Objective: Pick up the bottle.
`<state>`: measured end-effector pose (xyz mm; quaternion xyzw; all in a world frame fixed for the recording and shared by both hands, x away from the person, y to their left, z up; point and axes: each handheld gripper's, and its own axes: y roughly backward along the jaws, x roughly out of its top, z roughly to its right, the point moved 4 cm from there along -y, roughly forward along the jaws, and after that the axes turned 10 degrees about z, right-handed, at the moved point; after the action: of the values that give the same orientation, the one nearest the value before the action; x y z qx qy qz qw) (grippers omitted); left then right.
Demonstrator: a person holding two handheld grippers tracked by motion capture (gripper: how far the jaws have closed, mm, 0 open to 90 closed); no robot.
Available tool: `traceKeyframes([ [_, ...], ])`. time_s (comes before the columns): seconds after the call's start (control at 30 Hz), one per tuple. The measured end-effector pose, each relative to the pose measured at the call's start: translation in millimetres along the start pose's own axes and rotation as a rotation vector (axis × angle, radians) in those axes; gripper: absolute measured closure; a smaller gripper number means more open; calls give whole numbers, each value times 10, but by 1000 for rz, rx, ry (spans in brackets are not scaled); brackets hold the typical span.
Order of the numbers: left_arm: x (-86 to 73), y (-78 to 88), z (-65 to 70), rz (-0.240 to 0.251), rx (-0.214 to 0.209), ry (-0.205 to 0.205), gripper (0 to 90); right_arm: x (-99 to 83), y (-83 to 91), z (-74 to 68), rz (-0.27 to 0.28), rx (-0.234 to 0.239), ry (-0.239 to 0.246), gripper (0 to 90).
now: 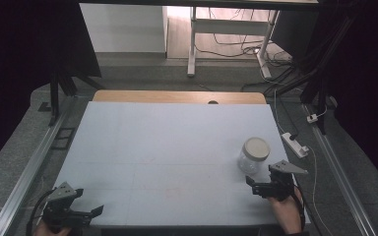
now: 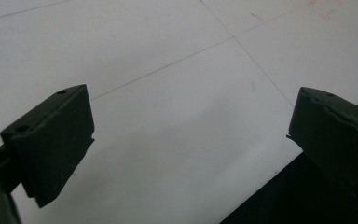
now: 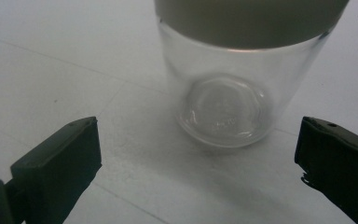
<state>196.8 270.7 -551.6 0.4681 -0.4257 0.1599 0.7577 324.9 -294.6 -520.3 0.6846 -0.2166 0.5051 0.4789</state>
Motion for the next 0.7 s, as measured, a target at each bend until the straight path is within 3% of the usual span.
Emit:
traceKeyframes([
  [0.13, 0, 0, -2, 0, -1, 2, 11, 34, -54, 71, -1, 0, -37, 6],
  [0.4, 1, -2, -6, -1, -1, 5, 10, 62, -172, 148, -8, -28, -9, 5],
  [0.7, 0, -3, -8, -2, -1, 7, 10, 99, -303, 179, -11, -27, -31, 0],
])
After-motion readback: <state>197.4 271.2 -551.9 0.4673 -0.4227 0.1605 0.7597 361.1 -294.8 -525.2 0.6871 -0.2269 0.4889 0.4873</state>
